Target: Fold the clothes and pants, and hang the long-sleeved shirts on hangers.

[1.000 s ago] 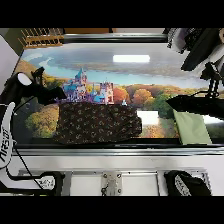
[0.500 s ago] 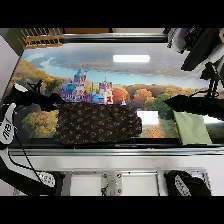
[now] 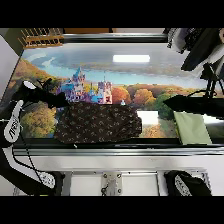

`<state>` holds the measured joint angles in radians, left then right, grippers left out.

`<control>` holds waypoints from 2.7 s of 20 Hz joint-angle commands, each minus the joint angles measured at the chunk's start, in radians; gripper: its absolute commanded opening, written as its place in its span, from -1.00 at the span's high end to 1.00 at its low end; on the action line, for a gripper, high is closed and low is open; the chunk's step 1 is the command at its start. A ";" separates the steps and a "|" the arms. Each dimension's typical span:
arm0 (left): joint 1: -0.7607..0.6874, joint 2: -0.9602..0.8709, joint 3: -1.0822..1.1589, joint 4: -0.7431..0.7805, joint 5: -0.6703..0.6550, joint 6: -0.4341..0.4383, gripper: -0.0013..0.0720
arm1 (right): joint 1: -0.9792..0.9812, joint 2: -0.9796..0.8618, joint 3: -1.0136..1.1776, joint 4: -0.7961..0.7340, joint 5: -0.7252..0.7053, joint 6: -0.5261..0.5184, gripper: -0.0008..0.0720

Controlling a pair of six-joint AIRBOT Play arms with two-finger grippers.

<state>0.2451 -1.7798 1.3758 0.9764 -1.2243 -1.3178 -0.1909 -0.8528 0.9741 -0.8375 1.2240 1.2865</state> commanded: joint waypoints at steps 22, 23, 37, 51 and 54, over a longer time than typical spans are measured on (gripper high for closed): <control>-0.006 0.131 0.001 -0.003 -0.015 0.031 0.94 | 0.345 -0.732 0.032 0.142 -0.439 -0.222 0.74; -0.006 0.133 0.002 -0.003 -0.021 0.029 0.94 | 0.345 -0.726 0.034 0.142 -0.439 -0.230 0.96; -0.069 0.851 0.466 -0.002 0.006 -0.007 0.94 | 0.287 0.071 0.435 -0.016 -0.351 -0.179 0.96; -0.134 0.827 0.140 0.023 0.149 -0.141 0.95 | 0.293 -0.019 0.424 -0.270 0.127 0.393 0.96; -0.148 0.559 0.113 0.024 0.168 -0.137 0.94 | 0.299 -0.283 0.416 -0.272 0.091 0.354 0.96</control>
<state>0.1074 -1.0229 1.5314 1.0019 -1.0718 -1.4506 0.1040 -0.9298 1.3952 -1.0821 1.2686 1.6207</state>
